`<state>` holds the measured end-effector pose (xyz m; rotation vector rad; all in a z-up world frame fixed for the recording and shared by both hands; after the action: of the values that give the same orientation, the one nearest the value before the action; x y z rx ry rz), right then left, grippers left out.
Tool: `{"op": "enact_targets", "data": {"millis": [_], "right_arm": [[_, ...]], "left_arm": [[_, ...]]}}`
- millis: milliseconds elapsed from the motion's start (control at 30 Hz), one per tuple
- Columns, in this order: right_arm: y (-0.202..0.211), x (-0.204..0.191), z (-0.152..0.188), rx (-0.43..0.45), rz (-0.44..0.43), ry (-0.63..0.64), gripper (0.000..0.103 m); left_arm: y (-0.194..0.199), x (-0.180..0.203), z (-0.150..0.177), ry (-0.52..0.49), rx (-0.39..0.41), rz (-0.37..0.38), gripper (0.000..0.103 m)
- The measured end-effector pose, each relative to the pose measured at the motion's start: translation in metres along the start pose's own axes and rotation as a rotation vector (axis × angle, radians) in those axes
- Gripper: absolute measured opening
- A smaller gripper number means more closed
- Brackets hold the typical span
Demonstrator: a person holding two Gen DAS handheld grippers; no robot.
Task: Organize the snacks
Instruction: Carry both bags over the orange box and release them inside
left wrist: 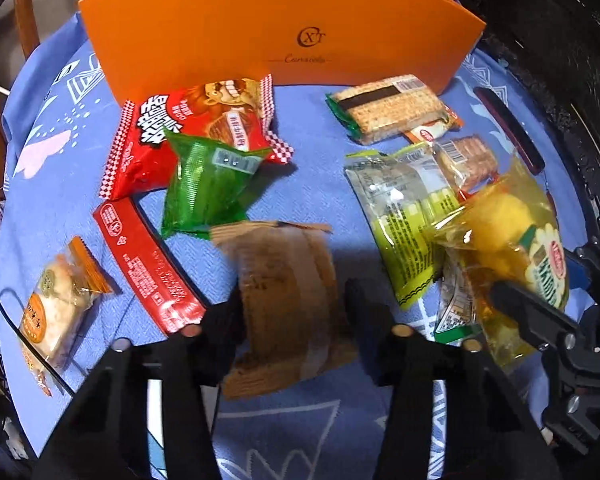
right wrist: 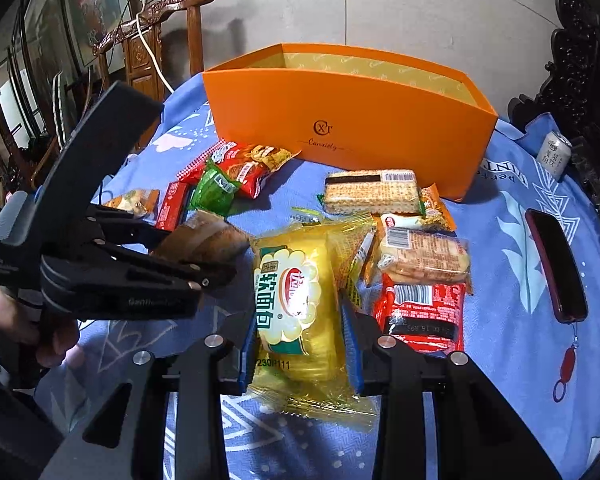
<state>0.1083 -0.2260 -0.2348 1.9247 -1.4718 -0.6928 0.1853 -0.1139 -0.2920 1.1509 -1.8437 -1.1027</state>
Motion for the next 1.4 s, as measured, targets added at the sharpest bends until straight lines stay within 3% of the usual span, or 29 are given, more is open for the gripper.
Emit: {"op": "enact_targets", "data": {"millis": [300,733,933,1100,1400], "right_arm": [[0.004,0.002,-0.003,-0.001,0.010,-0.025,0.036],[0.020,0.015,-0.031,0.035,0.007,-0.110,0.036],[0.042,0.028,-0.077,0.130,0.027,-0.099,0.036],[0.055,0.044,-0.128,0.224,0.043,-0.087,0.036],[0.045,0.074,-0.205,0.300,0.073,-0.074,0.036]], "left_arm": [[0.012,0.000,0.004,-0.046,0.024,-0.015,0.040],[0.080,-0.006,-0.022,-0.067,0.187,-0.036,0.040],[0.125,-0.023,-0.066,-0.023,0.300,-0.028,0.040],[0.156,-0.036,-0.123,-0.005,0.396,-0.029,0.040],[0.168,-0.036,-0.212,-0.026,0.482,-0.027,0.040]]}}
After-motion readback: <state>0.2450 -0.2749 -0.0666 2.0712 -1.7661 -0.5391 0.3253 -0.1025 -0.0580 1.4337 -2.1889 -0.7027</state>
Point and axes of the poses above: each gripper's, at about its wrist camera, not at the fingertips, and y roughly against the way its jaws point, x to its right, z to its underside, the point moved 4 cm from there along -y, roughly the way its jaws point, and after that the axes turned 3 degrees about x, right-handed, at the moved point
